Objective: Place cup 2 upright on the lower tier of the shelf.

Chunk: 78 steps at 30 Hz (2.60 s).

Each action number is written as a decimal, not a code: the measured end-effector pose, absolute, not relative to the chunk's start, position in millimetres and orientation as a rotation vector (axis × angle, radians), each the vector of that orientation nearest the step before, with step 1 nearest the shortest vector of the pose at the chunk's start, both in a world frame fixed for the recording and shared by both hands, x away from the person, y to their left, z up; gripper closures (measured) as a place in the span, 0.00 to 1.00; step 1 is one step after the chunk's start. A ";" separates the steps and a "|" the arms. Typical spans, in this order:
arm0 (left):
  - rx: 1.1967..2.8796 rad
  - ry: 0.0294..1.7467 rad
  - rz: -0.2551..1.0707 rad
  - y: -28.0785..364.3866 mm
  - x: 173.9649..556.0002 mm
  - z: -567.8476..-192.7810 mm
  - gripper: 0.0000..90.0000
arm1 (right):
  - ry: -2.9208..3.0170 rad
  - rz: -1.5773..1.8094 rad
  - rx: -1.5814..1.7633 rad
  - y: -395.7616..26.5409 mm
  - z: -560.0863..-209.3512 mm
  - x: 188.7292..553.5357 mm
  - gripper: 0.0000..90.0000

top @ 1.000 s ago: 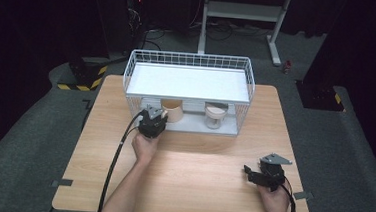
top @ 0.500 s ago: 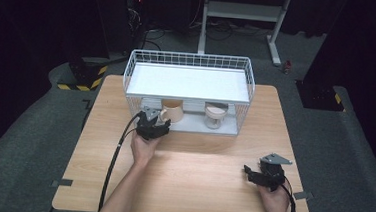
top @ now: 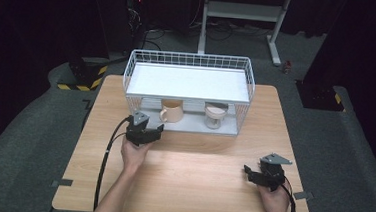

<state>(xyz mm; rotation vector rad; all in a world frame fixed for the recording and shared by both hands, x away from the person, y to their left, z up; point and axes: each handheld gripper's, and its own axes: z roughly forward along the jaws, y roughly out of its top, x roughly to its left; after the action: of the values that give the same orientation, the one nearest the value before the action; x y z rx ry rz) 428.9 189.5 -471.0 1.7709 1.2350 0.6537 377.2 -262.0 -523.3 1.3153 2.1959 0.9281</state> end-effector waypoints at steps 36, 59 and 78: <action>1.739 1.287 0.586 228.4 350.7 -475.4 0.37 | 2.185 0.923 1.325 -262.3 -523.3 377.5 0.32; 1.845 1.355 0.599 230.2 333.1 -508.7 0.37 | 2.186 0.923 1.325 -262.4 -523.3 377.5 0.32; 1.912 1.395 0.660 225.7 338.8 -523.2 0.36 | 2.185 0.923 1.325 -262.3 -523.3 377.5 0.32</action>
<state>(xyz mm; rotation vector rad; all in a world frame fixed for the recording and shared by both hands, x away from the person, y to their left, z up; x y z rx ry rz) 338.8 225.7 -523.2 1.9124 1.3955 0.6602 377.5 -262.3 -523.3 1.3250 2.1854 0.9231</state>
